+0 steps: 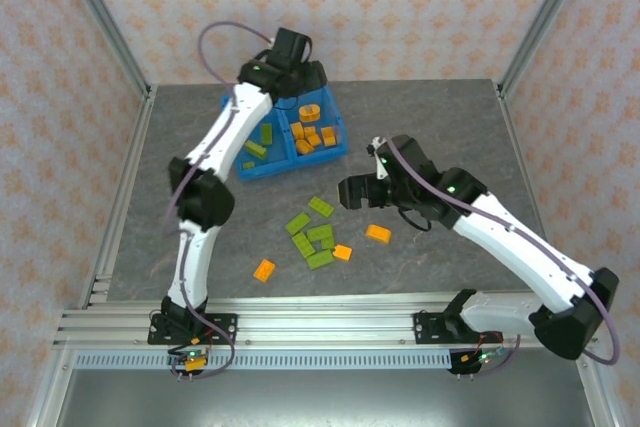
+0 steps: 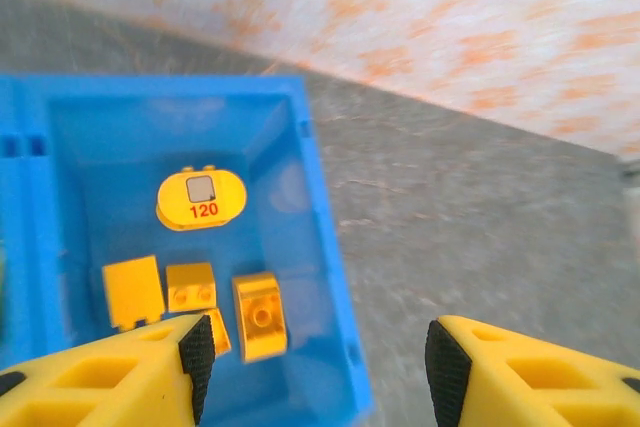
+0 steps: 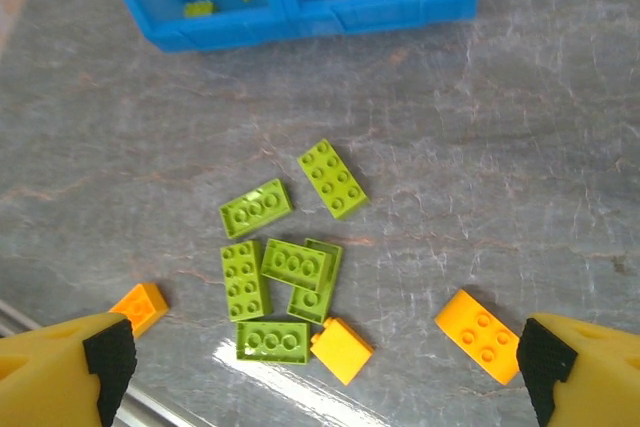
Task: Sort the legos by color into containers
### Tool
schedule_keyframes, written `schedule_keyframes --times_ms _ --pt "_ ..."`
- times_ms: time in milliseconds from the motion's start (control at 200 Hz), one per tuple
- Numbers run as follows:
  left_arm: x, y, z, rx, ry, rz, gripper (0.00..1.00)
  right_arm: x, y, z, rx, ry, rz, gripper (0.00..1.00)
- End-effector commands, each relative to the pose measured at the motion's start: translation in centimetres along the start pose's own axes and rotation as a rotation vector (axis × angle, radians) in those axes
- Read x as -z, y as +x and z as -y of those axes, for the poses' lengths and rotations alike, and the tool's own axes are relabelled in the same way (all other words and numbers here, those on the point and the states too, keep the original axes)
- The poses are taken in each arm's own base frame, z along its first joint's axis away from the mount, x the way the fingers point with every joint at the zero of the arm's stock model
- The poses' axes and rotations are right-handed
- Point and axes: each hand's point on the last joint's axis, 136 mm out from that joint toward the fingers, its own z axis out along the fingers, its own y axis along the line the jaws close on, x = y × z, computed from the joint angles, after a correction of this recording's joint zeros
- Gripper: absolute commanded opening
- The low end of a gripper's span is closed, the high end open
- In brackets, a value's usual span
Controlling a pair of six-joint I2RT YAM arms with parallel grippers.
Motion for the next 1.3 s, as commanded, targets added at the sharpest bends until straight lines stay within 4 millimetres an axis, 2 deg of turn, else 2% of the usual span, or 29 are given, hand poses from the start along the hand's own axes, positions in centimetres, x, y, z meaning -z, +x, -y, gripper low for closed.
schedule_keyframes --times_ms 0,50,135,250,330,430,516,616,726,826,971,1081,1161,1211,1296 --pt "12.1 -3.3 3.3 -0.197 0.167 0.170 0.61 -2.8 0.4 0.5 0.043 0.051 -0.053 0.97" --pt "15.6 -2.7 3.3 -0.287 0.207 0.207 0.61 -4.2 0.5 0.4 0.059 0.059 -0.078 0.97" --pt "20.2 -0.6 2.3 -0.467 0.245 0.254 0.62 -6.8 0.7 0.1 0.086 0.080 -0.123 0.95" --pt "24.8 4.6 -0.4 -0.763 0.247 0.274 0.63 -10.1 0.9 -0.1 0.131 0.120 -0.194 0.93" --pt "26.5 9.9 -2.5 -1.005 0.289 0.222 0.66 -12.1 1.0 0.1 0.171 0.155 -0.223 0.90" --pt "28.3 18.2 -5.1 -1.306 0.430 0.080 0.73 -14.8 1.3 0.0 0.203 0.162 -0.273 0.84" --pt "28.9 22.3 -7.3 -1.377 0.482 0.034 0.77 -17.0 2.0 -0.3 0.221 0.158 -0.332 0.79" --pt "29.1 25.7 -9.4 -1.404 0.528 -0.008 0.87 -19.3 3.3 -0.3 0.226 0.155 -0.405 0.75" --pt "28.8 27.9 -10.4 -1.381 0.570 -0.034 0.99 -21.4 4.5 -0.1 0.220 0.153 -0.456 0.73" --pt "28.0 29.4 -10.3 -1.331 0.625 -0.054 1.00 -22.8 5.3 0.2 0.214 0.160 -0.481 0.70" --pt "25.9 29.8 -8.6 -1.207 0.703 -0.004 1.00 -23.9 5.7 0.7 0.200 0.191 -0.490 0.50" --pt "24.9 29.6 -8.4 -1.198 0.692 0.052 1.00 -23.5 5.5 0.8 0.190 0.202 -0.481 0.35" --pt "24.4 29.6 -9.0 -1.221 0.661 0.083 1.00 -22.4 4.1 0.5 0.171 0.206 -0.435 0.32" --pt "24.3 29.6 -9.3 -1.239 0.647 0.107 1.00 -21.3 2.5 -0.2 0.154 0.193 -0.383 0.30" --pt "24.4 28.8 -9.3 -1.225 0.622 0.205 1.00 -18.7 -1.4 -3.0 0.105 0.100 -0.260 0.28"
